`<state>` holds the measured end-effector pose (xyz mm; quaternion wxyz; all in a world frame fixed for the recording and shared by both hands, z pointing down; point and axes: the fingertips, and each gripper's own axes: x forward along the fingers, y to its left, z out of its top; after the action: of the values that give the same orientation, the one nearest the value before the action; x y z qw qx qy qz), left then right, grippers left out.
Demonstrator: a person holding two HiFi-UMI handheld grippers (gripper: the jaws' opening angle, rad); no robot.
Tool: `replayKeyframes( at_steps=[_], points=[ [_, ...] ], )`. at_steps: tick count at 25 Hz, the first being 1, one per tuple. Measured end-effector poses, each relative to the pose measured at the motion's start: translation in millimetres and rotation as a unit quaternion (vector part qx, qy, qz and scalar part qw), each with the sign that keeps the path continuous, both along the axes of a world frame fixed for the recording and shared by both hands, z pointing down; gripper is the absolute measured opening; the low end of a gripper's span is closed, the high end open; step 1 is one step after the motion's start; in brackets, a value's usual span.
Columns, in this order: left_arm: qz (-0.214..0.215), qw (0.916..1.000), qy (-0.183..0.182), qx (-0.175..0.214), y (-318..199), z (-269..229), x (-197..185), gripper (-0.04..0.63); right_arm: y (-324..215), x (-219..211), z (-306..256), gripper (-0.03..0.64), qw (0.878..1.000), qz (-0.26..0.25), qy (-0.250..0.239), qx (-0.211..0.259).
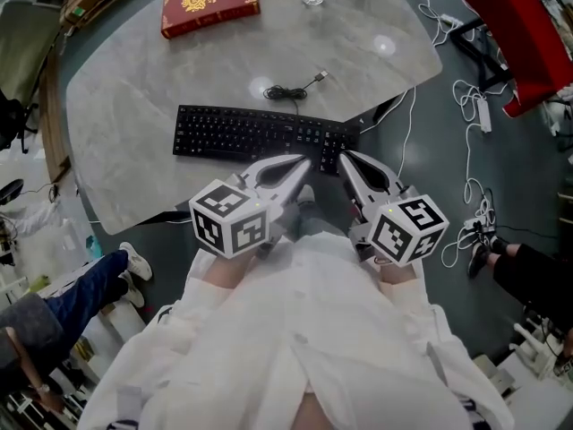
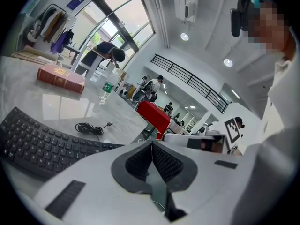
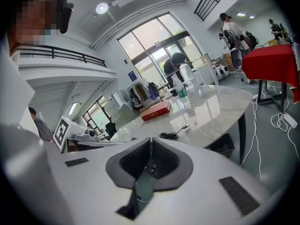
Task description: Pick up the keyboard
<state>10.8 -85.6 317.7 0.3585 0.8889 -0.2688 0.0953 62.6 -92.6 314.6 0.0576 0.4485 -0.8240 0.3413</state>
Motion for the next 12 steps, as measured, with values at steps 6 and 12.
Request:
replayKeyframes(
  at_steps=[6,12],
  points=[
    [0.014,0.9997,-0.005,-0.019,5,16,5,0.015,2,6,13,0.034,1.0,0.013,0.0,-0.016],
    [0.018,0.9989,-0.018,-0.041,5,38,3,0.015,3,15,33,0.034,0.999,0.027,0.004,-0.038]
  ],
)
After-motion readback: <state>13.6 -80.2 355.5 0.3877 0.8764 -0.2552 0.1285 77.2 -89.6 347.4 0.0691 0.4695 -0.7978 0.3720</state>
